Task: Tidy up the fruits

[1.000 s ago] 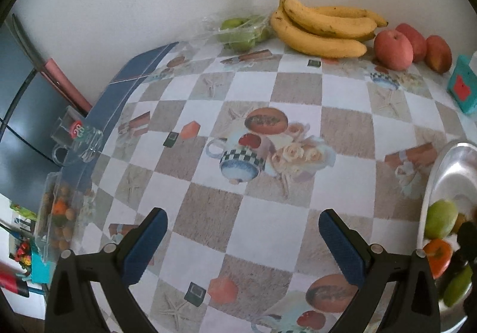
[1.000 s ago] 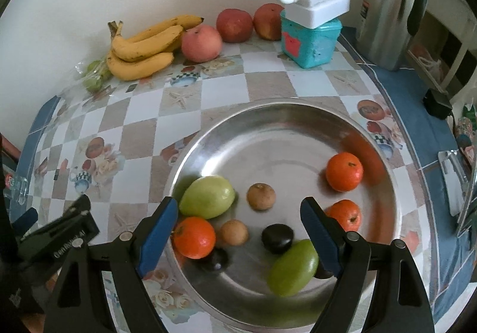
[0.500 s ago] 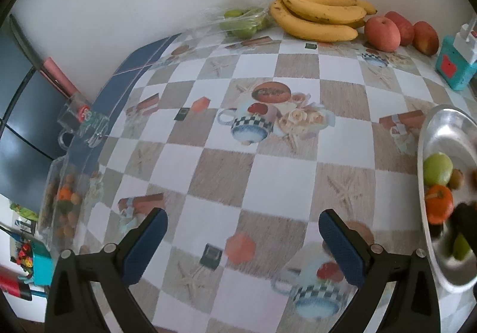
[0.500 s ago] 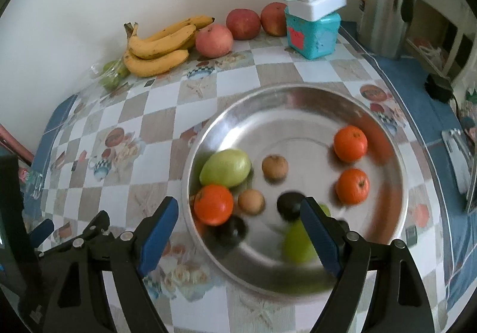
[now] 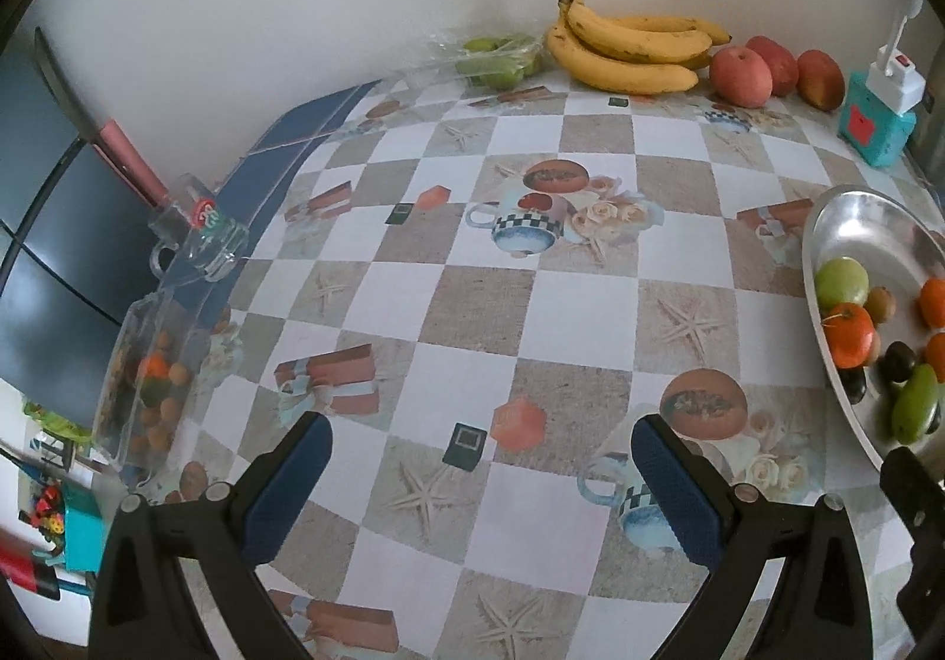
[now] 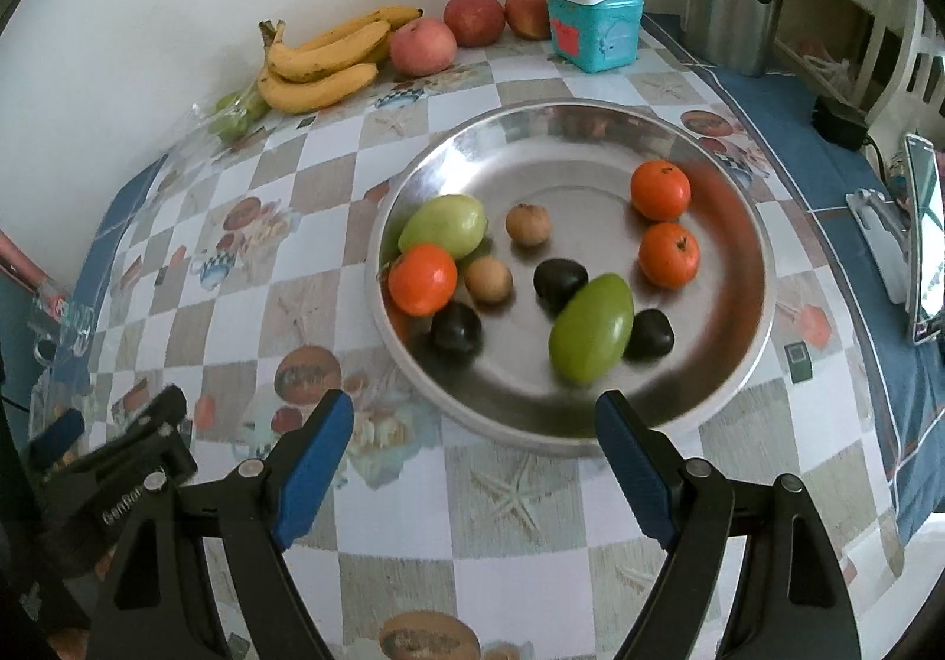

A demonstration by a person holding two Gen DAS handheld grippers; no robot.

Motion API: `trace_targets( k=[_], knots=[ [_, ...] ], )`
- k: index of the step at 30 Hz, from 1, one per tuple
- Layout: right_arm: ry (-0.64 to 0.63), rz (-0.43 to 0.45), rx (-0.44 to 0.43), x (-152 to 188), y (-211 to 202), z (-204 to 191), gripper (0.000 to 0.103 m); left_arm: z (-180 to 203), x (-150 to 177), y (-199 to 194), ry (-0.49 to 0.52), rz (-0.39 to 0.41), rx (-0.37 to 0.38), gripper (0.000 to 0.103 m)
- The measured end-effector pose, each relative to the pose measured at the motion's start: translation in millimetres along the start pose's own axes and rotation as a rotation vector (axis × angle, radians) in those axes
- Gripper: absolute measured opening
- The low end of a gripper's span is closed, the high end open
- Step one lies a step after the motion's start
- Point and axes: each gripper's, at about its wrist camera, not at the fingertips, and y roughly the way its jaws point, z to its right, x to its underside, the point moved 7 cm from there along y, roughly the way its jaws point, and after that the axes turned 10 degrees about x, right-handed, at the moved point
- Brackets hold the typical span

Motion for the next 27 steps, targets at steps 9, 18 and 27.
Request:
trace_targets(
  k=[9,18,27],
  knots=[
    [-0.014,0.018,0.022,1.8,-5.6,-1.2,0.085,-2.8,5.7,2.7,0.004,-0.036,-0.012,0.103],
    [-0.023,-0.008,0.042,5.0,-1.6,-1.6,0.085,-4.9,9.2,6.7,-0.005,-0.076,0.013,0.103],
    [-0.025,-0.023,0.053,6.1,-0.1,-0.2,0.085,-1.0,6.2,3.6,0.000,-0.076,0.059,0.103]
  ],
)
